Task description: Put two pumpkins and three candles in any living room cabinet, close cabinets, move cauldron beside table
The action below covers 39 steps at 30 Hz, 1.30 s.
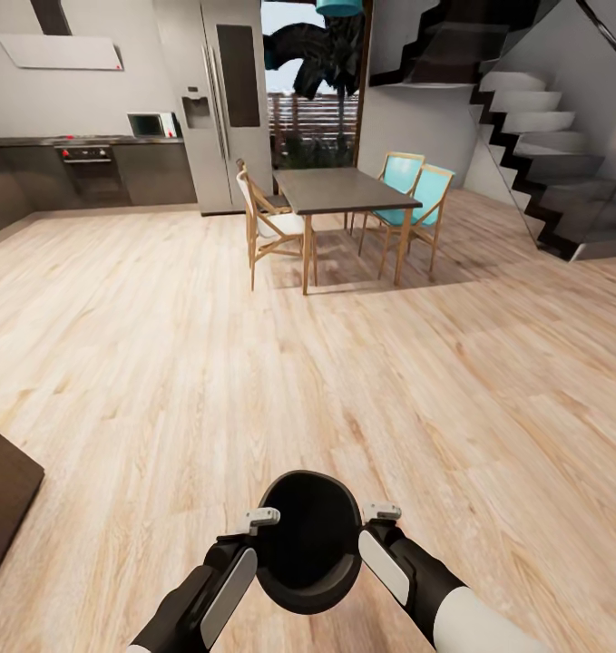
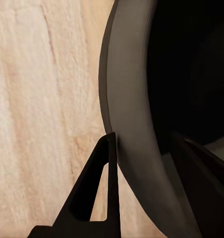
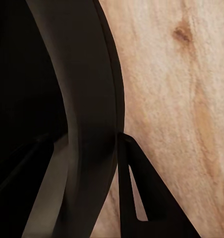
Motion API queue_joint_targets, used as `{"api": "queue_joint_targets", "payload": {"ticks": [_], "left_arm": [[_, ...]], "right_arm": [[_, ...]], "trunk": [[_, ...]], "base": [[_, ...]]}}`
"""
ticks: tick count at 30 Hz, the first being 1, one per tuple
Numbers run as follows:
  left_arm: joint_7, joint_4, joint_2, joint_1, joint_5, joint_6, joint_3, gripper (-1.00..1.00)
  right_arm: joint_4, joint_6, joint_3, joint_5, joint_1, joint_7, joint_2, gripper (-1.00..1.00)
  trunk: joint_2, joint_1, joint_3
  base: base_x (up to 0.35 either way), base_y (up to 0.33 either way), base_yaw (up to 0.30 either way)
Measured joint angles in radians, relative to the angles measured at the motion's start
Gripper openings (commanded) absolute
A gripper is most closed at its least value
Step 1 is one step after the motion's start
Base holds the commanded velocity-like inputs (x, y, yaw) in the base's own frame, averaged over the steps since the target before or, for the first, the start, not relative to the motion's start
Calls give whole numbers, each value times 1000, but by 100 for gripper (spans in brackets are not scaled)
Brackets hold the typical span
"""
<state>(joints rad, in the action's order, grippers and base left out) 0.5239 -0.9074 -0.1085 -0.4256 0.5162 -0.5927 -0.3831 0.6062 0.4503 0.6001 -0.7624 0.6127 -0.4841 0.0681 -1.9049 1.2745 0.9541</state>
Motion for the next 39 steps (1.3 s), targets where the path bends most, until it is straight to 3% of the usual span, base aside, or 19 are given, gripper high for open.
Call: {"api": "queue_joint_targets", "payload": {"ticks": [15,24,39], "left_arm": [[3,-1,0,1,2,0,-1,-100],[2,-1,1,1,3,1,-3,-100],[-2,0,1,1,0,0,-1,-100]], "right_arm": [[0,1,0,0,0,0,0,-100],[-1,1,-1,0,0,3,-1,-100],[-1,2,-2,3,-1,3,0,-100]], "trunk": [[105,-58,-47],[105,-58,-47],[105,-58,-53]], "base": [[0,0,0],[0,0,-15],[191,0,-236]]}}
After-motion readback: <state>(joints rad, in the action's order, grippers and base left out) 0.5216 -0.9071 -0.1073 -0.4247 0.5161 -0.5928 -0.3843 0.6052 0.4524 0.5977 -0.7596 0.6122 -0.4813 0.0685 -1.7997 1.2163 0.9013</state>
